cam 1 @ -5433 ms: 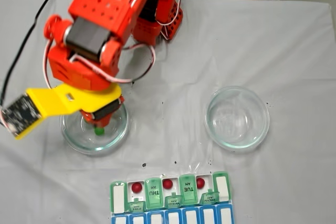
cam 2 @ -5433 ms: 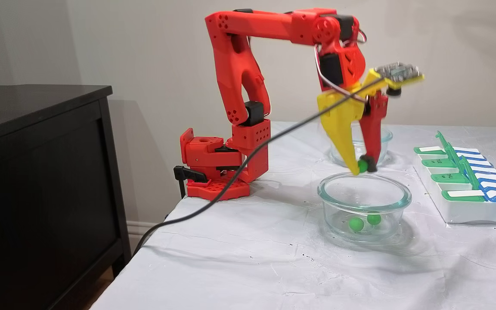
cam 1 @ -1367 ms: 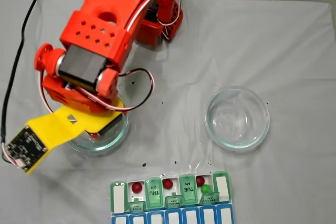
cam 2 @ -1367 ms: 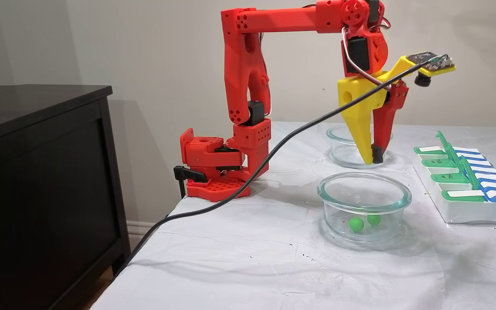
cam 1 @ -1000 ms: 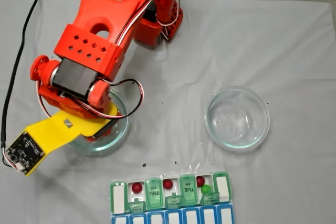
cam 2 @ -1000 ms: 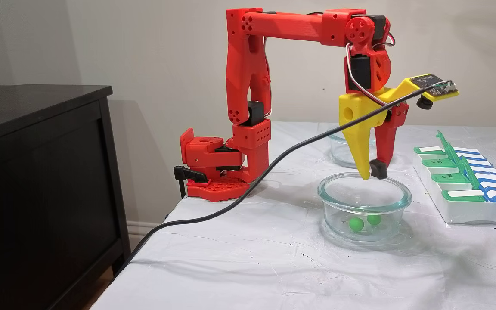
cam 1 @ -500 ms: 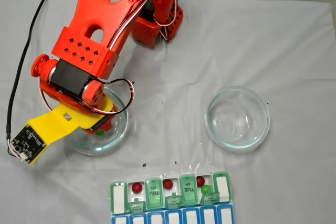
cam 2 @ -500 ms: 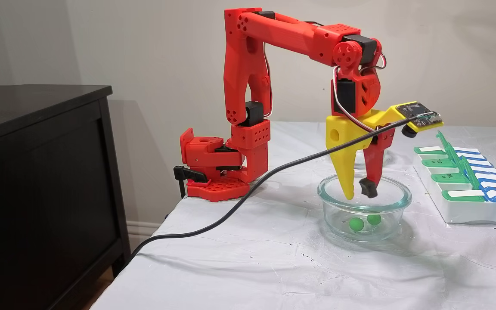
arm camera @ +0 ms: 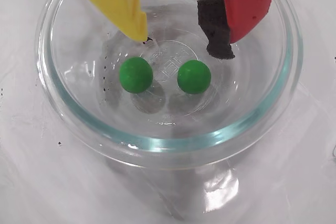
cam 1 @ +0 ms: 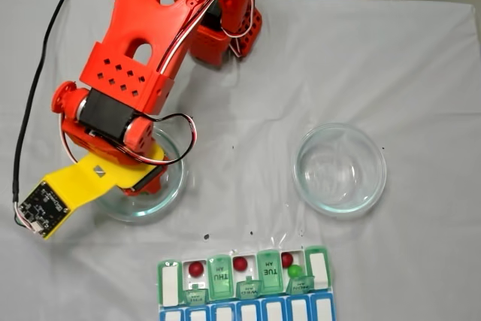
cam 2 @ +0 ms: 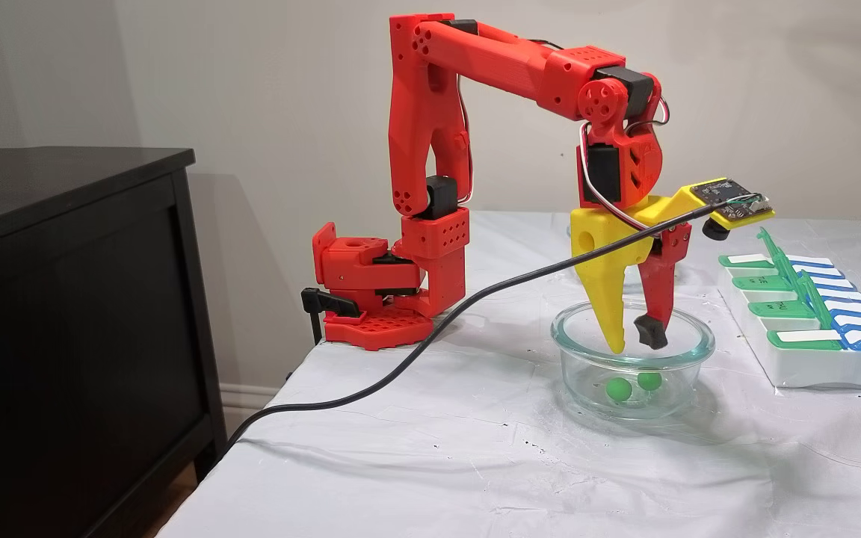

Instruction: Sort medicines into box.

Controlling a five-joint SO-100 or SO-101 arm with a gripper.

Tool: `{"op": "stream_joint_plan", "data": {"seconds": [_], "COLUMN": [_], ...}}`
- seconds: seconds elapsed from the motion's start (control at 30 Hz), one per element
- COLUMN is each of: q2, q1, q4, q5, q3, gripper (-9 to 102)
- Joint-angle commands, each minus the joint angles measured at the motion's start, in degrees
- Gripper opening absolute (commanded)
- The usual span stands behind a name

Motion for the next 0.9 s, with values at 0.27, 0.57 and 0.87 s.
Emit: {"op": "stream_joint_plan", "data": {"seconds": [0.27, 0.57, 0.87], "q2": [2.29, -0.35, -1.14], "q1": [-1.14, -1.58, -2.2], "q4": [-5.01, -7.38, -7.91], "q5": [1.32, 1.85, 2.55], "q3": [0.88, 0.97, 1.58], "gripper": [20, 20, 19]}}
